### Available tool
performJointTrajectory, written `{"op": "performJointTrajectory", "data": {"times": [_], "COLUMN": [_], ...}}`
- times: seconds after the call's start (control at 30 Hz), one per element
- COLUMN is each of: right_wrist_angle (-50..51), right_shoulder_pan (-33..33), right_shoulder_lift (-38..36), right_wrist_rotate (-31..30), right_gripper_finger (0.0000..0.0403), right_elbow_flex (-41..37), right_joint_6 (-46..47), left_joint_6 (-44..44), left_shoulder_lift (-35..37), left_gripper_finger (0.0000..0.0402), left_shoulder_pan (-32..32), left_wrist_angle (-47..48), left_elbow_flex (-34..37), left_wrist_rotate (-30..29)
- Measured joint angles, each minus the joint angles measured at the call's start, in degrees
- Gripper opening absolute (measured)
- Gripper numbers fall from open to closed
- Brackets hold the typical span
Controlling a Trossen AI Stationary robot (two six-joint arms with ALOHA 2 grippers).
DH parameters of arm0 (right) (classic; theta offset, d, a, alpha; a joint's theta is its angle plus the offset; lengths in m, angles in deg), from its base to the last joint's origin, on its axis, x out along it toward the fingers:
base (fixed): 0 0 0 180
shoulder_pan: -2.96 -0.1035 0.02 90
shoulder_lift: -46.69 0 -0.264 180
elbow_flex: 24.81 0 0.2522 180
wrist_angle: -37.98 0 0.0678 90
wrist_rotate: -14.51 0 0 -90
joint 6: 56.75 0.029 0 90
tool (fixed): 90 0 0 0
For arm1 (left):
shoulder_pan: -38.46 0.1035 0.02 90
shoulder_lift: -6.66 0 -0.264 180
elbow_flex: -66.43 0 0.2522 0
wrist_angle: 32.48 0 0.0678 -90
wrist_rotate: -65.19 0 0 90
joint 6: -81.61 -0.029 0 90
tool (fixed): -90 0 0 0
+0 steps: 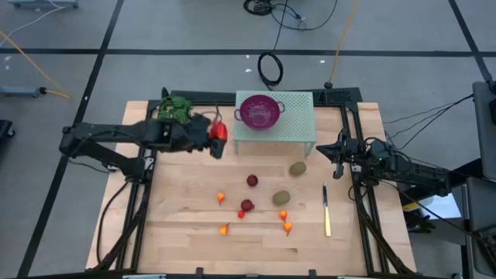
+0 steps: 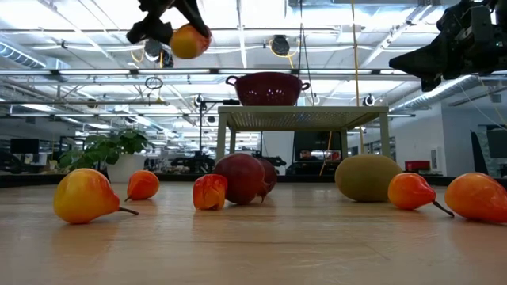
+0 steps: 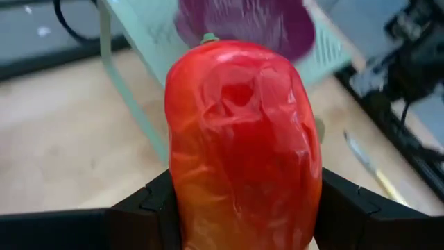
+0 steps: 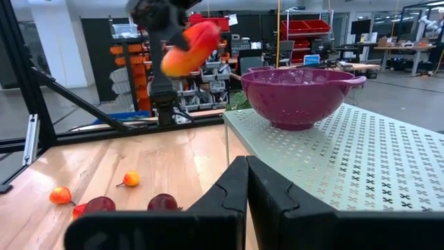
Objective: Pick & Place Fruit
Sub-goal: Put the mango into the strainer bowl
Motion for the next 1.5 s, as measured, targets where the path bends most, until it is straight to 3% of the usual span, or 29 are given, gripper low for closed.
{"op": "performJointTrajectory", "data": {"times": [0.17, 0.37, 0.53, 1.03, 1.5], "right_wrist_angle": [0.0, 0.0, 0.0, 0.0, 0.0], "right_shoulder_pan": [0.0, 0.0, 0.0, 0.0, 0.0], "right_shoulder_lift": [0.0, 0.0, 0.0, 0.0, 0.0], "right_wrist_rotate": [0.0, 0.0, 0.0, 0.0, 0.0], "right_gripper_finger": [0.0, 0.0, 0.0, 0.0, 0.0], "right_elbow_flex": [0.0, 0.0, 0.0, 0.0, 0.0], "right_joint_6": [0.0, 0.0, 0.0, 0.0, 0.0], "left_joint_6": [-7.3, -18.3, -25.5, -34.3, -35.6], "left_shoulder_lift": [0.3, -3.4, -9.4, -30.1, -36.5], "left_gripper_finger": [0.0225, 0.0225, 0.0225, 0.0225, 0.0225], "left_shoulder_pan": [5.7, 10.9, 13.8, 15.7, 16.0], "left_wrist_angle": [-0.9, -0.8, -1.0, -4.4, -3.0], "left_elbow_flex": [-3.1, -12.4, -20.2, -38.2, -40.4], "left_wrist_rotate": [0.0, -0.2, -0.6, 2.1, 4.4]}}
